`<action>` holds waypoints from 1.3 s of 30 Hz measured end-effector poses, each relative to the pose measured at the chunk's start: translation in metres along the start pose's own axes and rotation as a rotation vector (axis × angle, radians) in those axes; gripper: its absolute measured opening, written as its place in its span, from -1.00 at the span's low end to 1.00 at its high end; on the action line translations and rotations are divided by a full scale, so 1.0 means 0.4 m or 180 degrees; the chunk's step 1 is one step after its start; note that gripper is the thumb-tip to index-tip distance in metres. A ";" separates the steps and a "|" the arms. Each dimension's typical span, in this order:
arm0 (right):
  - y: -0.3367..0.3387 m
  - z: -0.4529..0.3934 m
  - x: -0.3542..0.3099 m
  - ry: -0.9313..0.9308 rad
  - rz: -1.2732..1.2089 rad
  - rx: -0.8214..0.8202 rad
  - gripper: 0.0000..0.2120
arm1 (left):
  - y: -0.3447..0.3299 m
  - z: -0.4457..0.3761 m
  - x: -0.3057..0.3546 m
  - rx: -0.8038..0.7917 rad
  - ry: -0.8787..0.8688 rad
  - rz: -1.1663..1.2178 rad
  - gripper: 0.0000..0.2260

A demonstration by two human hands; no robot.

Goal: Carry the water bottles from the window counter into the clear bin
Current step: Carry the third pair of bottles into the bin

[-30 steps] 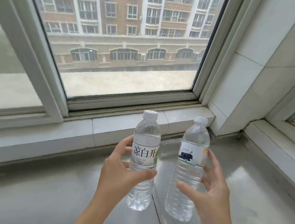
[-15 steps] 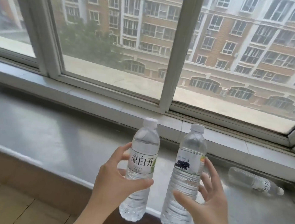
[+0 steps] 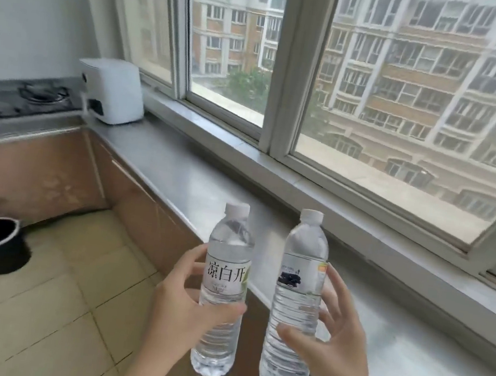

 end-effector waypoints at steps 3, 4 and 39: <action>-0.176 -0.033 0.002 0.0024 -0.0053 -0.0286 -0.02 | 0.162 -0.036 -0.048 0.0263 0.0092 -0.0034 -0.19; -0.232 -0.044 0.003 0.0025 -0.0073 -0.0378 -0.02 | 0.212 -0.045 -0.060 0.0356 0.0109 -0.0042 -0.20; -2.165 -0.046 0.015 0.0206 -0.0305 -0.4766 -0.04 | 1.546 -0.019 -0.588 0.4492 0.1691 -0.0028 -0.21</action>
Point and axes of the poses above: each hand's wrist, its own z-axis away from the middle knuckle, its own y-axis out of the back of the hand, x = y × z, the point moved 7 cm from there along -z, towards the middle knuckle, and after that the axes turned 6 degrees about -z, right-handed, at the moved point
